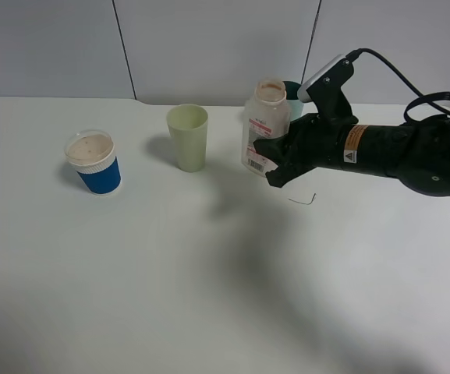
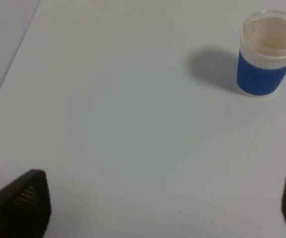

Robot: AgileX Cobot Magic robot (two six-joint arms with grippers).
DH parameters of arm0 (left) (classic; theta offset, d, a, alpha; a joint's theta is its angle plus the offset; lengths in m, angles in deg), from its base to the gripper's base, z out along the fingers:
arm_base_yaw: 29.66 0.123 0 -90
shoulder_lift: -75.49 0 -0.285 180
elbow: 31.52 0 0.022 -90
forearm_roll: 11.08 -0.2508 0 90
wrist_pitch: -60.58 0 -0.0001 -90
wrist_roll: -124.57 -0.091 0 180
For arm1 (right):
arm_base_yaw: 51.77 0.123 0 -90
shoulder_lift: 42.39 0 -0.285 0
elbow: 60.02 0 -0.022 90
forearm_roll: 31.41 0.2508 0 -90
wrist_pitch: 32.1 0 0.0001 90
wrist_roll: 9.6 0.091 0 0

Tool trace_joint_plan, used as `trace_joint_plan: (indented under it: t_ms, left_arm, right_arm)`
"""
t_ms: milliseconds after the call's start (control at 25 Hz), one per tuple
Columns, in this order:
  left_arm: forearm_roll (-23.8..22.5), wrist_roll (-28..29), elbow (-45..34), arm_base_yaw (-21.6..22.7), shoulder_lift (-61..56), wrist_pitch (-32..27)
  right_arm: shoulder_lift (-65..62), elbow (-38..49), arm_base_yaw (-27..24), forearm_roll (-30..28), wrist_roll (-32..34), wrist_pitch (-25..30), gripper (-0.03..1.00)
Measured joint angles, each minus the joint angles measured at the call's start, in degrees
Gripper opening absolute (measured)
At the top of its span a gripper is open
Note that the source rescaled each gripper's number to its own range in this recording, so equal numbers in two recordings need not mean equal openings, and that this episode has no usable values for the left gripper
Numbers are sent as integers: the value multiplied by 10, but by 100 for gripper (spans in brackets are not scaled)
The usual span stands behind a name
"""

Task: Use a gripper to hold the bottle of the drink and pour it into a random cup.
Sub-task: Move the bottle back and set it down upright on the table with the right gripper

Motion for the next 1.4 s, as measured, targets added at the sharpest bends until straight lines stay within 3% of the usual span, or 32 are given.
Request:
trace_joint_plan:
  t_ms: [120, 360, 880, 1120, 1400]
  left_arm:
    - [0, 0, 0, 0, 0, 0]
    - [0, 0, 0, 0, 0, 0]
    - [0, 0, 0, 0, 0, 0]
    - [0, 0, 0, 0, 0, 0]
    - [0, 0, 0, 0, 0, 0]
  right_arm:
    - [0, 0, -19, -46, 33, -8, 0]
    - [0, 0, -50, -82, 48, -9, 0]
    - [22, 0, -60, -124, 9, 6, 0]
    - [47, 0, -80, -144, 4, -46, 0]
    - [47, 0, -130, -228, 41, -98, 0]
